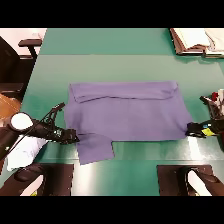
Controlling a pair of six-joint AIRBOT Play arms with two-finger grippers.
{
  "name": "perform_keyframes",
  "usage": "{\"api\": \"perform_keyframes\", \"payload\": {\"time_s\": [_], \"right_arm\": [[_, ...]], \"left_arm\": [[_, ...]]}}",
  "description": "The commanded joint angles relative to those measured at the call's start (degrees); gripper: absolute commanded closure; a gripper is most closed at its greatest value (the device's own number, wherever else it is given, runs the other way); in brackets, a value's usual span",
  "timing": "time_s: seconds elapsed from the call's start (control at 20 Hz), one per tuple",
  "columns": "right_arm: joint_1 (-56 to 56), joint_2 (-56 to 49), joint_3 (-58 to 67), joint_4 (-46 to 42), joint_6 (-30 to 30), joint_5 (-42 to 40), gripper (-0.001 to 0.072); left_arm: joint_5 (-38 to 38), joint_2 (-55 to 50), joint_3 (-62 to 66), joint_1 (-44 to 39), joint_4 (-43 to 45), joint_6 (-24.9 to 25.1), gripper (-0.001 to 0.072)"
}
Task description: Fold the shirts.
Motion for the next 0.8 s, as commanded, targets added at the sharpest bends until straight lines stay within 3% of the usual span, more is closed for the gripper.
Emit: {"api": "perform_keyframes", "payload": {"time_s": [0.0,0.25,0.4,0.75], "right_arm": [[0.28,7.58,0.31,-3.85,1.18,2.93,0.0693],[0.37,2.75,4.39,-2.16,1.18,-0.87,0.0694],[2.99,-5.97,12.5,-1.77,1.18,-6.01,0.0694],[7.3,-30.64,35.98,-0.72,1.18,-10.99,0.0693]], "left_arm": [[-0.81,4.61,4.61,-2.4,3.15,-5.99,0.069],[3.63,-1.07,17.51,-2.4,14.93,-5.81,0.069],[8.33,-10.21,23.39,-2.4,16.74,-1.2,0.0689],[19.56,-32.35,39.67,-1.07,22.53,-1.18,0.0686]]}}
